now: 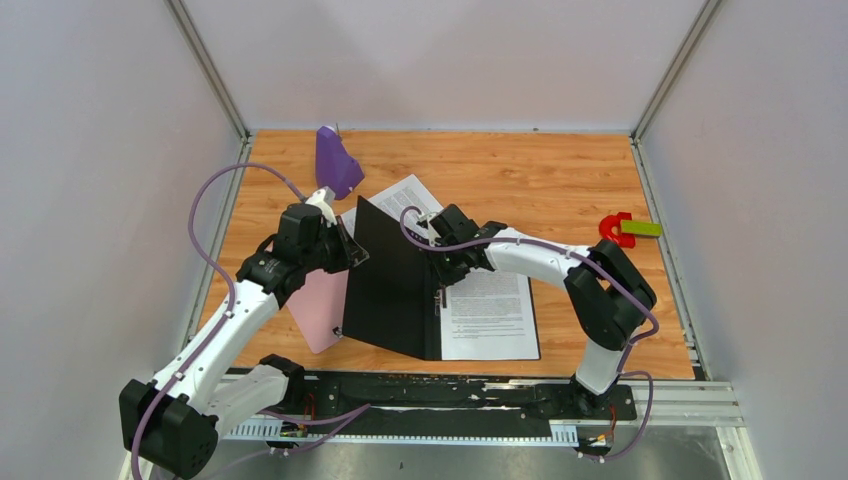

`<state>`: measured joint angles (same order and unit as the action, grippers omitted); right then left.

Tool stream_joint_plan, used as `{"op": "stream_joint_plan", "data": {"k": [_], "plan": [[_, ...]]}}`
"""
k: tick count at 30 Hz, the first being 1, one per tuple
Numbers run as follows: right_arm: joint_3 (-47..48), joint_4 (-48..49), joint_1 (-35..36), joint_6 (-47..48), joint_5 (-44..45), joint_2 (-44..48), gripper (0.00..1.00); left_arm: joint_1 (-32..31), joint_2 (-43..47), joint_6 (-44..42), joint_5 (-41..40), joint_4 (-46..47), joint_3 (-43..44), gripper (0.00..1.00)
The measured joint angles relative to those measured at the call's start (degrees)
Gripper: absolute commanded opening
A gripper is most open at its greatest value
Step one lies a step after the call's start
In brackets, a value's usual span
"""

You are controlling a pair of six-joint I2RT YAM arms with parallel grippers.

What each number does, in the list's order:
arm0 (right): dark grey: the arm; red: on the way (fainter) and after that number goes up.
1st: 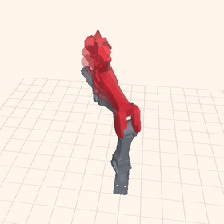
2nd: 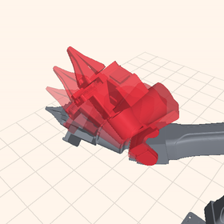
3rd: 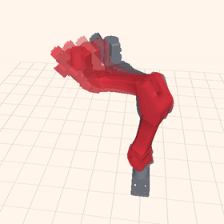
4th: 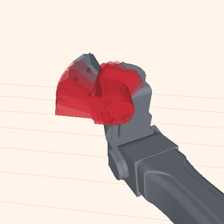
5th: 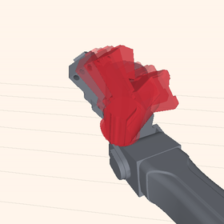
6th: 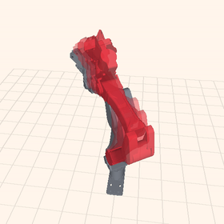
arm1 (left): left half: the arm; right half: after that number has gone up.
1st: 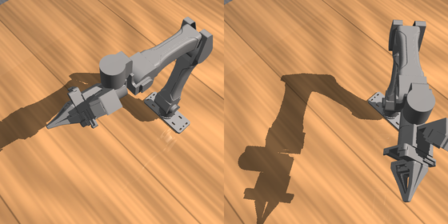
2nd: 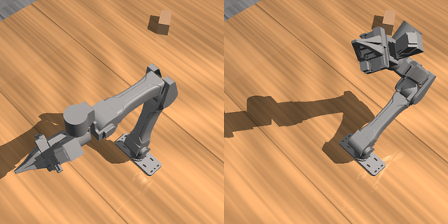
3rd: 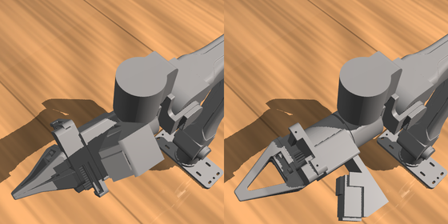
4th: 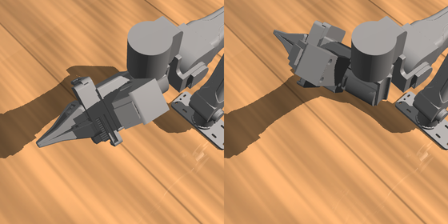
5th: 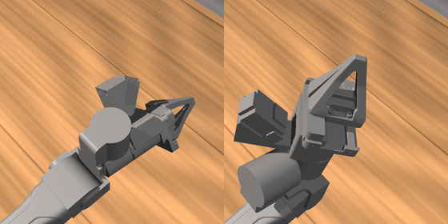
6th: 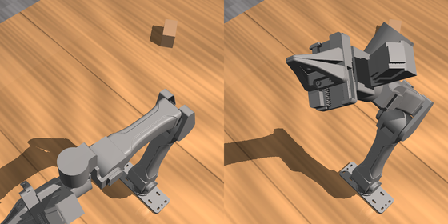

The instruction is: Put the files into the folder

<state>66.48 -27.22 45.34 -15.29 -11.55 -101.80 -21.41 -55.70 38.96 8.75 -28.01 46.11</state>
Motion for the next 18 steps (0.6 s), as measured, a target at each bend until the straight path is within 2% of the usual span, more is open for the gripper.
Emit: {"op": "stream_joint_plan", "data": {"k": [10, 18], "plan": [[1.4, -3.4, 0.0, 0.5, -0.7, 0.1, 0.07, -0.3, 0.0, 0.2, 0.0, -0.5, 0.0, 0.00], [1.4, -4.6, 0.0, 0.7, -1.9, 0.6, 0.11, -0.3, 0.2, 0.3, -0.3, -0.9, 0.0, 0.00]]}}
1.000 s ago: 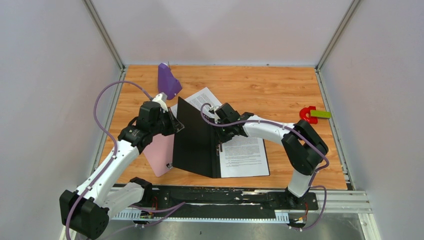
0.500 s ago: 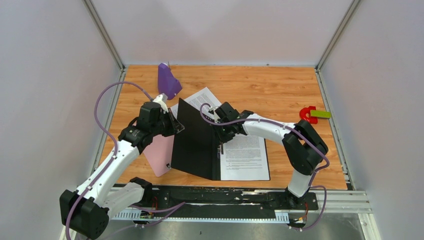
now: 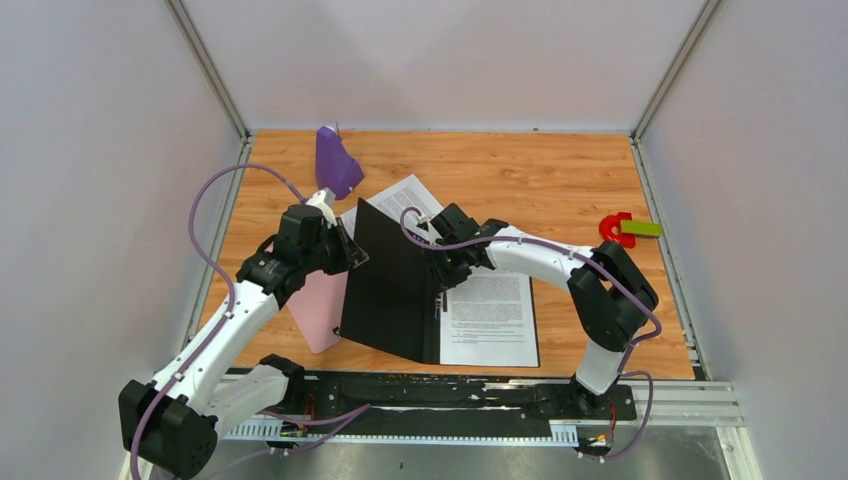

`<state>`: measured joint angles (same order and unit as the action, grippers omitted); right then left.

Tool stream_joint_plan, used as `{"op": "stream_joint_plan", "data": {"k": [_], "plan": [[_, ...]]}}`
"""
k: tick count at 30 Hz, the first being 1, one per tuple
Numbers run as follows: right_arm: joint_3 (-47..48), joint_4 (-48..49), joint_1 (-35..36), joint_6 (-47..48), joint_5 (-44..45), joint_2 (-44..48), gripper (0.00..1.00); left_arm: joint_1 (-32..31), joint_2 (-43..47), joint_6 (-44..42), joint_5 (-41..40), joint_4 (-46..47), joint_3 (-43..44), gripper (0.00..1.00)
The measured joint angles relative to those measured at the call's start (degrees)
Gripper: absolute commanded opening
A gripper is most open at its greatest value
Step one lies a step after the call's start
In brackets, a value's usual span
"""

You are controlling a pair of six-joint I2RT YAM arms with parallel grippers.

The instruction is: Put the files into the folder

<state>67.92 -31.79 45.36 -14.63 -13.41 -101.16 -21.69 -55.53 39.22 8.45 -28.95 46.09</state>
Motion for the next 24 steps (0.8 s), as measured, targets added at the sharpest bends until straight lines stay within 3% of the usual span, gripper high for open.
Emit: {"op": "stream_joint_plan", "data": {"k": [24], "plan": [[2.2, -2.9, 0.2, 0.8, -1.8, 0.6, 0.10, 0.0, 0.6, 0.3, -2.2, -0.1, 0.0, 0.00]]}}
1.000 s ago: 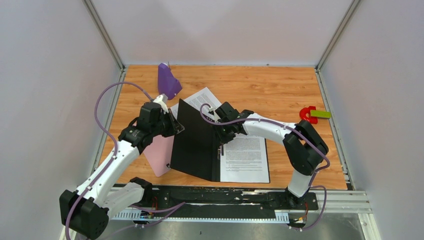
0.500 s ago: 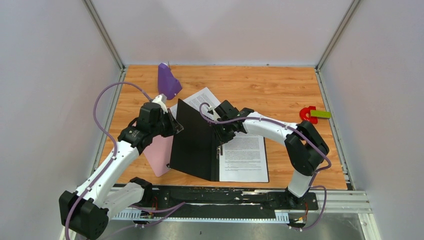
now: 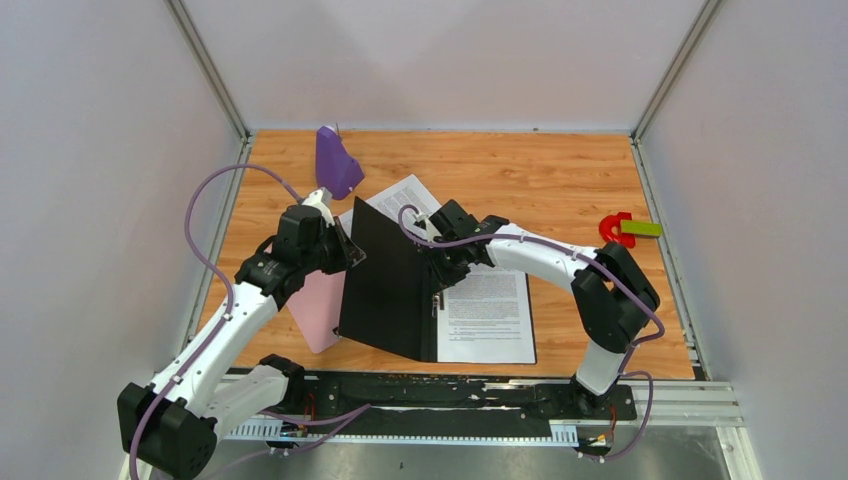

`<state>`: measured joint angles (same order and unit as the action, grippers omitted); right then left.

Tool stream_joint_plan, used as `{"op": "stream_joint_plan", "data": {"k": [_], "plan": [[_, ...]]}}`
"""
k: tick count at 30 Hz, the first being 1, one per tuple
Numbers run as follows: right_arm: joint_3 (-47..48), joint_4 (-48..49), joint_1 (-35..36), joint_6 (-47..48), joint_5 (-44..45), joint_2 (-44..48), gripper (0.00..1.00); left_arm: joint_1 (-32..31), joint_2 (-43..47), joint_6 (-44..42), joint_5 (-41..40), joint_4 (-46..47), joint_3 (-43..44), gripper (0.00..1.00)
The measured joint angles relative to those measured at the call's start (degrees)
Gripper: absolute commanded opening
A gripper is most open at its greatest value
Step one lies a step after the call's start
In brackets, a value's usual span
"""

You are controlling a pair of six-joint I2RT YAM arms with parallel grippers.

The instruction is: Put the files into the folder

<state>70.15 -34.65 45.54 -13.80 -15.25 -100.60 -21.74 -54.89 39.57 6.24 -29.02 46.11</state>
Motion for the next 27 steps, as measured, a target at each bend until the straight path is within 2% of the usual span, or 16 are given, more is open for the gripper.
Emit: {"op": "stream_joint_plan", "data": {"k": [27], "plan": [[-3.1, 2.6, 2.8, -0.1, 1.5, 0.1, 0.05, 0.0, 0.5, 0.2, -0.8, -0.9, 0.0, 0.00]]}}
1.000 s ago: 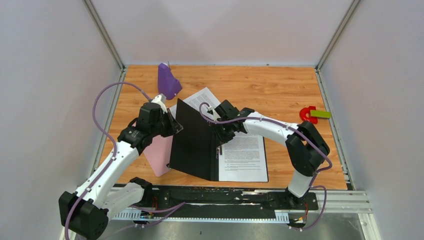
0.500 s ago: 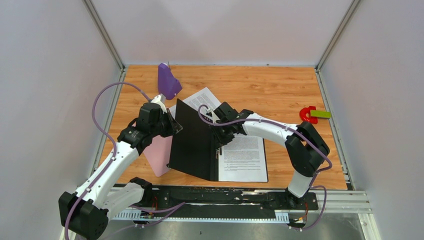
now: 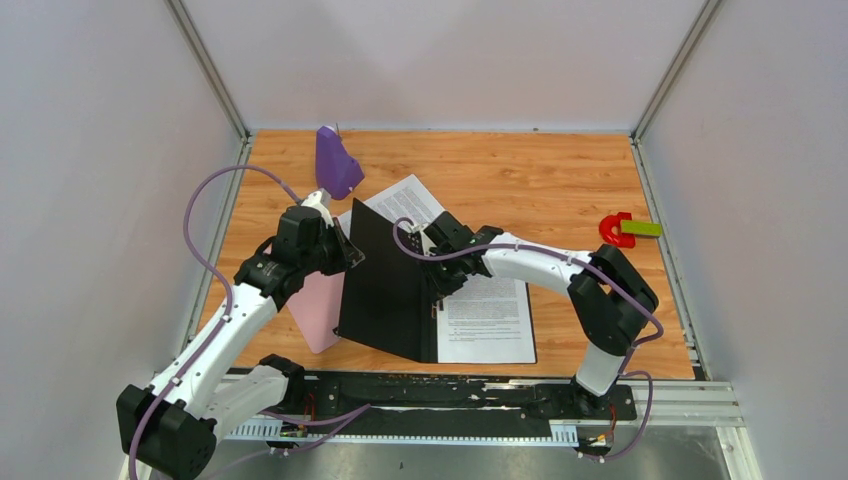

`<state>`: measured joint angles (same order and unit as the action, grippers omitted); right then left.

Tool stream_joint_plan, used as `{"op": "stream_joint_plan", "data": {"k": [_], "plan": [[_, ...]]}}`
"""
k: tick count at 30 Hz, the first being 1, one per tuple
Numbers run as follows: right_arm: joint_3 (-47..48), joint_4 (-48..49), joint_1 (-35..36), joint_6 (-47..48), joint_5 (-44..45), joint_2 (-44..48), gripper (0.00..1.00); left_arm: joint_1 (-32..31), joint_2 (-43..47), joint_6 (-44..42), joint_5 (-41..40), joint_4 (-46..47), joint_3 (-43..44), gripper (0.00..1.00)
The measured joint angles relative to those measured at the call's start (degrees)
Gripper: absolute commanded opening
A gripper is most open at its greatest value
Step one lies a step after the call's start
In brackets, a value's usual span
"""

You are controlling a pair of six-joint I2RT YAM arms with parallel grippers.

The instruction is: Put the files into the folder

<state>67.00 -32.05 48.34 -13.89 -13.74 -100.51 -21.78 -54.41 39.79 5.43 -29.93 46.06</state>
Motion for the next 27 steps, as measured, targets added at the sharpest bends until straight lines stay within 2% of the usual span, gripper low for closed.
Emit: {"op": "stream_joint_plan", "data": {"k": [14, 27], "plan": [[-1.2, 0.9, 1.7, -0.6, 3.3, -0.1, 0.02, 0.0, 0.4, 0.0, -0.4, -0.3, -0.3, 0.00], [-5.2, 6.5, 2.6, -3.5, 4.1, -0.3, 0.00, 0.0, 0.4, 0.0, -0.6, -0.6, -0.3, 0.00]]}}
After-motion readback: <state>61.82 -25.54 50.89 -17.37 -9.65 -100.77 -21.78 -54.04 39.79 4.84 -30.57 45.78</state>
